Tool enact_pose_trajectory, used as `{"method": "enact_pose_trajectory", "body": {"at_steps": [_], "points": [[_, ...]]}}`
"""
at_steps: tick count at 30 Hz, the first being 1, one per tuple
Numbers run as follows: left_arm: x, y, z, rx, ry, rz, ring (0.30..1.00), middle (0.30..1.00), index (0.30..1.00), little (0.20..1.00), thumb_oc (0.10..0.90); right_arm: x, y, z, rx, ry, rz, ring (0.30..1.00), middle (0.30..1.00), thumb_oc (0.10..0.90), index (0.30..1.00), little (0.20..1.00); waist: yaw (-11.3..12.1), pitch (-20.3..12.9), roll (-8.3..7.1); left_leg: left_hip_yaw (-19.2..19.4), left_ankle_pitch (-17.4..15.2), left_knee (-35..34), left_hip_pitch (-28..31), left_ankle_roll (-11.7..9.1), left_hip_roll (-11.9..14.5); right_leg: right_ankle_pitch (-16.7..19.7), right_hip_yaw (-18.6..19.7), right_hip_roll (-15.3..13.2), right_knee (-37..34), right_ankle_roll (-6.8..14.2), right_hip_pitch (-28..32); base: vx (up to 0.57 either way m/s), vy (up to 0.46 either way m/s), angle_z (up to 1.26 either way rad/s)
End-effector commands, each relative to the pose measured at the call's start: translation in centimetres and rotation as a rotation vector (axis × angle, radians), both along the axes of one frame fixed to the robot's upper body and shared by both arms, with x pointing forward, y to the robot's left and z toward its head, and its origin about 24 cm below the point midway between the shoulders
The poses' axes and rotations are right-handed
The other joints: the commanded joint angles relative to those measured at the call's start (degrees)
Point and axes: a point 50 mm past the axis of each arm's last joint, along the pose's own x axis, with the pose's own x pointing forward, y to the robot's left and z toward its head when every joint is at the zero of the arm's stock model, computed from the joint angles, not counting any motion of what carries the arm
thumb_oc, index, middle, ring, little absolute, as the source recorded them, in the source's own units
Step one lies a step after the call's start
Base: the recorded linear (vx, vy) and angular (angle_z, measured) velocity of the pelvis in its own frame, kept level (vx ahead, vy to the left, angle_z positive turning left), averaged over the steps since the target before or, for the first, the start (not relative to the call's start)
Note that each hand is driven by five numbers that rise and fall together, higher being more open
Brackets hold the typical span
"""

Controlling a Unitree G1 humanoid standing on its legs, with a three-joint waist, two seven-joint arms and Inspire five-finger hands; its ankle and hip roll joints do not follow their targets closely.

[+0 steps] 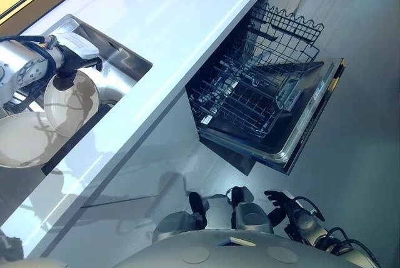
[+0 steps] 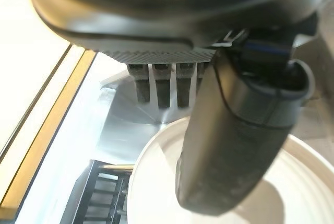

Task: Pick up plates and place into dishwasher.

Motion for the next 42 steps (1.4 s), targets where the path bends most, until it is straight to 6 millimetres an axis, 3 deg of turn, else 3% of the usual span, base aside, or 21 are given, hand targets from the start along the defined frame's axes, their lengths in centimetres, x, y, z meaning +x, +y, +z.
{"method": "enact_pose_trajectory", "body": {"at_steps": [1, 5, 9, 18, 23, 28, 30, 31, 34, 35, 39, 42], "points": [[1.1, 0.3, 6.6, -0.032, -0.241, 0.044, 0.349, 0.349, 0.349, 0.258, 0.158, 1.2, -2.2, 1.3, -0.059, -0.063, 0.007, 0.9, 0.9, 0.8, 0.9, 0.9, -0.9, -2.2, 1.78, 0.2, -9.9, 5.9, 0.0, 2.4, -4.2, -0.2, 1.1, -1.4, 7.9, 7.1, -5.7, 0.0, 0.0, 0.0], [1.3, 0.5, 6.0, 0.001, -0.242, 0.046, 0.354, 0.354, 0.354, 0.263, 0.163, 1.5, -2.4, 1.5, -0.06, -0.064, 0.014, 0.9, 0.9, 0.8, 0.9, 0.9, -1.2, -2.2, 1.74, 0.3, -9.9, 5.9, 0.0, 2.3, -4.2, -0.4, 1.4, -1.2, 7.7, 7.1, -5.6, 0.0, 0.0, 0.0], [1.6, 0.8, 5.5, 0.012, -0.243, 0.048, 0.42, 0.42, 0.42, 0.34, 0.24, 1.6, -2.5, 1.5, -0.061, -0.064, 0.015, 0.9, 0.9, 0.8, 0.9, 0.9, -1.5, -2.2, 1.79, 0.3, -10.0, 6.0, 0.0, 2.3, -4.3, -0.5, 1.4, -1.1, 7.7, 7.0, -5.7, 0.0, 0.0, 0.0], [1.9, 1.0, 5.0, 0.021, -0.255, 0.05, 0.444, 0.444, 0.444, 0.367, 0.267, 1.7, -2.4, 1.5, -0.065, -0.063, 0.028, 0.9, 0.9, 0.8, 0.9, 0.9, -1.7, -2.2, 2.0, 0.3, -9.8, 5.8, 0.2, 2.0, -4.1, -0.9, 1.3, -0.9, 7.3, 7.0, -5.5, 0.0, 0.0, 0.0], [1.9, 1.1, 5.8, -0.021, -0.315, 0.058, 0.42, 0.42, 0.42, 0.34, 0.24, 2.1, -2.2, 1.7, -0.07, -0.117, 0.019, 0.9, 0.9, 0.8, 0.9, 0.9, -1.6, -2.5, 1.94, 0.1, -9.6, 5.5, 0.4, 1.8, -4.0, -1.1, 1.0, -0.7, 6.9, 7.1, -5.0, 0.0, -0.019, 0.0], [1.4, 0.6, 9.0, -0.25, -0.547, 0.035, 0.3, 0.3, 0.3, 0.2, 0.1, 5.5, -1.0, 4.0, 0.044, -0.353, 0.004, 0.9, 0.9, 0.8, 0.9, 0.9, -1.1, -3.0, 1.61, -0.6, -9.5, 5.2, 0.9, 1.6, -3.6, -1.7, 0.5, -0.3, 6.1, 6.9, -3.9, -0.01, -0.086, 0.03], [0.6, 0.6, 10.7, -0.309, -0.647, 0.012, 0.3, 0.3, 0.3, 0.2, 0.1, 7.5, 0.6, 5.6, 0.15, -0.437, 0.054, 0.9, 0.9, 0.8, 0.9, 0.9, -0.8, -3.3, 1.31, -0.8, -9.3, 4.9, 1.1, 1.4, -3.3, -2.2, 0.1, -0.1, 5.4, 6.8, -3.2, -0.04, -0.118, 0.03], [-0.2, 0.9, 11.9, -0.339, -0.738, -0.011, 0.3, 0.3, 0.3, 0.2, 0.1, 8.4, 2.2, 6.6, 0.289, -0.445, 0.096, 0.9, 0.9, 0.8, 0.9, 0.9, -0.6, -3.5, 0.86, -1.1, -9.3, 4.4, 1.5, 1.3, -3.1, -2.6, -0.4, 0.0, 4.7, 6.6, -2.3, -0.06, -0.153, 0.04], [-1.6, 1.9, 13.3, -0.343, -0.857, -0.046, 0.3, 0.3, 0.3, 0.2, 0.1, 8.2, 5.1, 7.4, 0.643, -0.314, 0.135, 0.9, 0.9, 0.8, 0.9, 0.9, 0.2, -4.2, 0.07, -1.4, -8.9, 3.8, 1.6, 0.8, -2.8, -2.7, -1.4, 0.1, 3.4, 6.2, -1.5, -0.06, -0.156, 0.09], [-2.3, 2.3, 14.0, -0.352, -0.915, -0.076, 0.3, 0.3, 0.3, 0.2, 0.1, 7.8, 6.5, 8.1, 0.871, -0.245, 0.141, 0.9, 0.9, 0.8, 0.9, 0.9, 0.5, -4.3, -0.41, -1.8, -8.6, 3.3, 2.1, 0.4, -2.7, -2.9, -2.2, 0.1, 3.0, 6.0, -0.7, -0.04, -0.158, 0.11], [-3.7, 2.4, 14.5, -0.404, -1.047, -0.194, 0.3, 0.3, 0.3, 0.2, 0.1, 8.3, 9.8, 12.0, 1.428, -0.177, 0.187, 0.9, 0.9, 0.8, 0.9, 0.9, 2.6, -5.4, -1.55, -2.6, -7.6, 2.4, 2.7, -0.5, -2.0, -2.5, -4.3, 0.2, 1.4, 5.7, 0.9, -0.02, -0.143, 0.2], [-4.3, 1.6, 13.7, -0.451, -1.1, -0.29, 0.3, 0.3, 0.3, 0.2, 0.1, 9.2, 11.5, 15.2, 1.673, -0.232, 0.242, 0.9, 0.9, 0.8, 0.9, 0.9, 3.8, -6.0, -2.05, -3.2, -7.1, 1.5, 3.3, -1.0, -1.7, -2.6, -5.4, 0.5, 0.4, 5.3, 2.4, -0.01, -0.089, 0.26]]}}
